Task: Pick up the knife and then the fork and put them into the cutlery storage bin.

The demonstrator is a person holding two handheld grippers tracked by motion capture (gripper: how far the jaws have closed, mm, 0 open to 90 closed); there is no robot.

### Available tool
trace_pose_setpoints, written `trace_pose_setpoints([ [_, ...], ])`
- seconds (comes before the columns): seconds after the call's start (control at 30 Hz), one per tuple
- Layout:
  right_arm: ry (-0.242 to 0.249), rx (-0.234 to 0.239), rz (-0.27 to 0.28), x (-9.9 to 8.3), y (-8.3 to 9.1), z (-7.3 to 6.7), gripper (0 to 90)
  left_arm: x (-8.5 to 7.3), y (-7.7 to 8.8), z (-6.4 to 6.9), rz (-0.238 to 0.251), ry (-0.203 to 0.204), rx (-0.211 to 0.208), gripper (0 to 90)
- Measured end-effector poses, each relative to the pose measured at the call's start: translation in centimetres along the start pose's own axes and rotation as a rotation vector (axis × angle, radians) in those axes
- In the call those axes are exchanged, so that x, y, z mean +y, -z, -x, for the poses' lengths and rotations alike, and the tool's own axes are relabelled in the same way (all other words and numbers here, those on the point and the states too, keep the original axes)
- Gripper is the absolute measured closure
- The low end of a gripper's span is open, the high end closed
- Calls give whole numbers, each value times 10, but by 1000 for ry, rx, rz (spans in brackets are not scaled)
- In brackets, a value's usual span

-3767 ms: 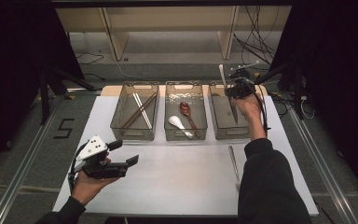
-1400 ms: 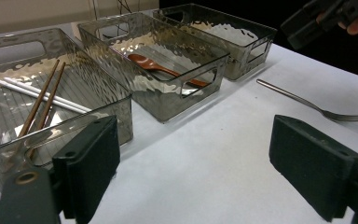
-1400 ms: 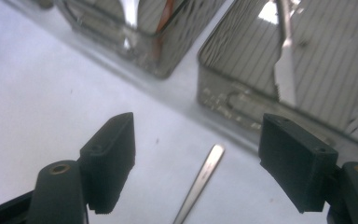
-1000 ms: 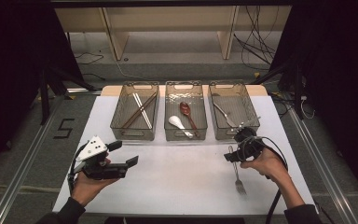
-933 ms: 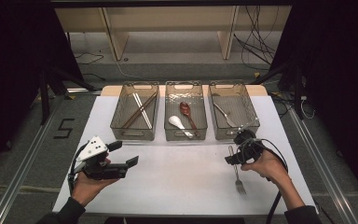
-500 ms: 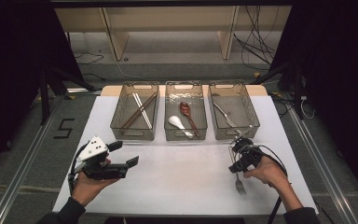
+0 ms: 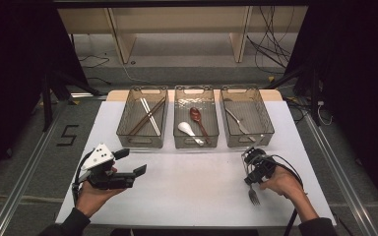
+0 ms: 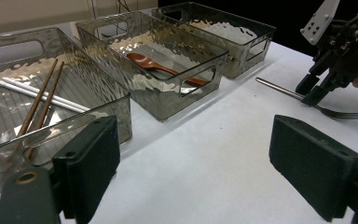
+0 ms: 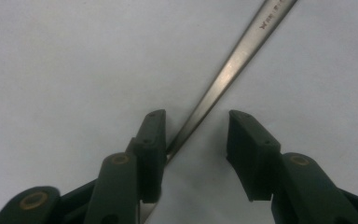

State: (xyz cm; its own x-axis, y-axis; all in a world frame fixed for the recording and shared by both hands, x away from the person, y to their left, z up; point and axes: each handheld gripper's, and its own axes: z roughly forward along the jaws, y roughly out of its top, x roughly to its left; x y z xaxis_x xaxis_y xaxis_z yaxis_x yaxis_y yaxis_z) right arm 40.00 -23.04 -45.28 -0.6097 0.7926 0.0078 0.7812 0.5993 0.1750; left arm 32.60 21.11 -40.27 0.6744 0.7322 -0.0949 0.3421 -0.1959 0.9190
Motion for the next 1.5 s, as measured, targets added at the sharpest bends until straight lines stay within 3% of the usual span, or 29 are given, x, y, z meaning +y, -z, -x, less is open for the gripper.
trace_pose_setpoints([
  [0.1, 29, -1, -4, 0, 0, -1, 630, 0, 0, 0, 0, 0, 0, 158],
  [0.33, 41, -3, -23, 2, 0, -2, 685, 0, 0, 0, 1, 0, 1, 159],
  [0.63, 86, -6, -26, 2, -1, -2, 848, 0, 0, 0, 0, 1, 2, 158],
  [1.03, 139, -25, -18, 2, 1, -5, 860, 0, 0, -1, 0, 0, 2, 158],
  [1.5, 123, -35, 72, 1, 23, 0, 860, 0, 0, 0, 1, 1, 3, 158],
])
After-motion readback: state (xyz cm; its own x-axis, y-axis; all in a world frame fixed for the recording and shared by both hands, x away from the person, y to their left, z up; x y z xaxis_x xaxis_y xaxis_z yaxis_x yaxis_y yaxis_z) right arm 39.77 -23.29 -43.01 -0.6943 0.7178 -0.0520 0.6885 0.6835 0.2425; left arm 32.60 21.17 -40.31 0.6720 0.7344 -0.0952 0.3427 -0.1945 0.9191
